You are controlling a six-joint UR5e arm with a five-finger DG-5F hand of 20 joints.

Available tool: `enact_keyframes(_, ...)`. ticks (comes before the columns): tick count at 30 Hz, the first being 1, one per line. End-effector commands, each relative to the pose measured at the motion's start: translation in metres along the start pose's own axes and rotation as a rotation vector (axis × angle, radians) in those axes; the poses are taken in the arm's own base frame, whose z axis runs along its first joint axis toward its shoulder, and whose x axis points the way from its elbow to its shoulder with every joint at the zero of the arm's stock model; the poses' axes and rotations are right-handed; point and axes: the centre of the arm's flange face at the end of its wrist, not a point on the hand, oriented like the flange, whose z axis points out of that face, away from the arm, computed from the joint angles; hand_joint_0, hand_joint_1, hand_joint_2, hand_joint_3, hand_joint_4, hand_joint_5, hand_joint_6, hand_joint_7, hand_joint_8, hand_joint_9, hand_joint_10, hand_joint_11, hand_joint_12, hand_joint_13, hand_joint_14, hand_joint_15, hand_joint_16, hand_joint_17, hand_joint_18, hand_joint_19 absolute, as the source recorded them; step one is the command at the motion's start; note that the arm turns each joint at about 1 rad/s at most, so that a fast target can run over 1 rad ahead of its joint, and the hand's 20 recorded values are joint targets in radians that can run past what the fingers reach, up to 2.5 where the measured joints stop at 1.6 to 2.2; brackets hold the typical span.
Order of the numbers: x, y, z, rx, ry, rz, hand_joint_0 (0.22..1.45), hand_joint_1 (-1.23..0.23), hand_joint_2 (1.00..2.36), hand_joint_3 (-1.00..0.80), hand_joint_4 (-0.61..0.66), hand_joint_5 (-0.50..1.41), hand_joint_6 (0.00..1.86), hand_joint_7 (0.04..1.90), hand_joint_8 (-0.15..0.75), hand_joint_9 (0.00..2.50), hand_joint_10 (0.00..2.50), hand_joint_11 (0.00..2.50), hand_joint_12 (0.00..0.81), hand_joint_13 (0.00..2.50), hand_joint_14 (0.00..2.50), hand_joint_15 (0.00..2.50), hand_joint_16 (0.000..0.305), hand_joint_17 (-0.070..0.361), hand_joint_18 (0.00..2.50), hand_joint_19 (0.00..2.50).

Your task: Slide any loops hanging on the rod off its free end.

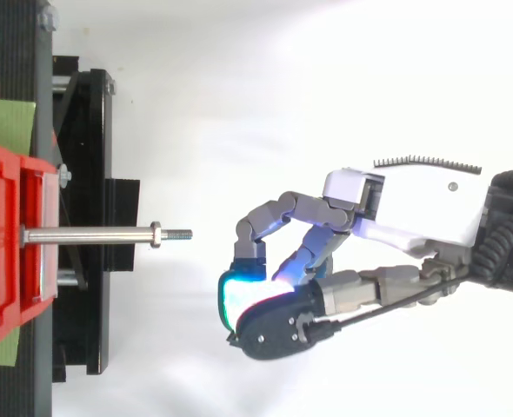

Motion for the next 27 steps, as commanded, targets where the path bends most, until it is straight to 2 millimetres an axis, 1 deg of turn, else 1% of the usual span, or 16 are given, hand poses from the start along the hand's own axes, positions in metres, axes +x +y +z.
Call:
enact_keyframes(1,0.0,-0.0003,0.0001,0.0,-0.001,0.0,0.62,-0.43,1.01,-0.44,0.16,-0.13,0.77,1.1,0.334,1.16,0.02,0.62,0.353,0.98,0.01,0.32,0.054,0.122,1.06,0.81)
enact_keyframes(4,-0.0002,-0.0004,-0.0001,0.002,-0.002,-0.001,0.62,-0.47,1.01,-0.34,0.17,-0.12,0.76,1.1,0.343,1.16,0.02,0.63,0.359,0.99,0.01,0.33,0.055,0.123,1.08,0.82)
enact_keyframes(6,-0.0002,-0.0004,-0.0001,0.002,-0.002,-0.002,0.61,-0.54,1.02,-0.25,0.17,-0.12,0.75,1.12,0.353,1.16,0.02,0.64,0.366,1.01,0.01,0.33,0.055,0.125,1.1,0.8)
enact_keyframes(8,-0.0003,-0.0007,-0.0003,0.005,-0.002,-0.003,0.61,-0.58,1.02,-0.2,0.17,-0.13,0.75,1.12,0.352,1.14,0.02,0.65,0.368,1.01,0.01,0.33,0.056,0.125,1.1,0.8)
enact_keyframes(9,-0.0004,-0.0008,-0.0005,0.006,-0.002,-0.004,0.6,-0.64,1.02,-0.18,0.18,-0.14,0.76,1.09,0.347,1.09,0.02,0.64,0.374,1.01,0.01,0.33,0.056,0.127,1.1,0.78)
enact_keyframes(12,-0.0005,-0.0012,-0.0009,0.01,-0.002,-0.006,0.6,-0.69,1.02,-0.17,0.19,-0.14,0.77,1.08,0.349,1.06,0.02,0.65,0.375,0.99,0.01,0.33,0.056,0.126,1.09,0.78)
enact_keyframes(13,-0.0007,0.0,-0.001,0.006,-0.004,-0.004,0.61,-0.76,1.02,-0.16,0.19,-0.16,0.8,1.06,0.347,1.05,0.02,0.67,0.374,0.99,0.01,0.33,0.056,0.126,1.08,0.78)
enact_keyframes(14,-0.0007,-0.0009,-0.0006,0.007,-0.005,-0.004,0.62,-0.79,1.02,-0.16,0.17,-0.17,0.81,1.09,0.339,1.05,0.02,0.67,0.372,0.99,0.01,0.34,0.056,0.126,1.09,0.77)
enact_keyframes(19,-0.0012,0.0001,-0.001,0.006,-0.008,-0.004,0.64,-0.8,1.02,-0.22,0.17,-0.17,0.82,1.05,0.336,1.03,0.02,0.67,0.368,0.98,0.01,0.33,0.056,0.125,1.08,0.76)
enact_keyframes(24,-0.0013,-0.0002,-0.0013,0.009,-0.008,-0.003,0.68,-0.82,1.01,-0.38,0.17,-0.18,0.82,1.0,0.326,1.01,0.02,0.67,0.358,0.98,0.01,0.33,0.055,0.123,1.07,0.74)
enact_keyframes(27,-0.0012,-0.0012,-0.0009,0.01,-0.008,-0.001,0.7,-0.81,1.01,-0.44,0.16,-0.18,0.81,1.0,0.326,1.01,0.02,0.67,0.356,0.98,0.01,0.33,0.054,0.122,1.07,0.74)
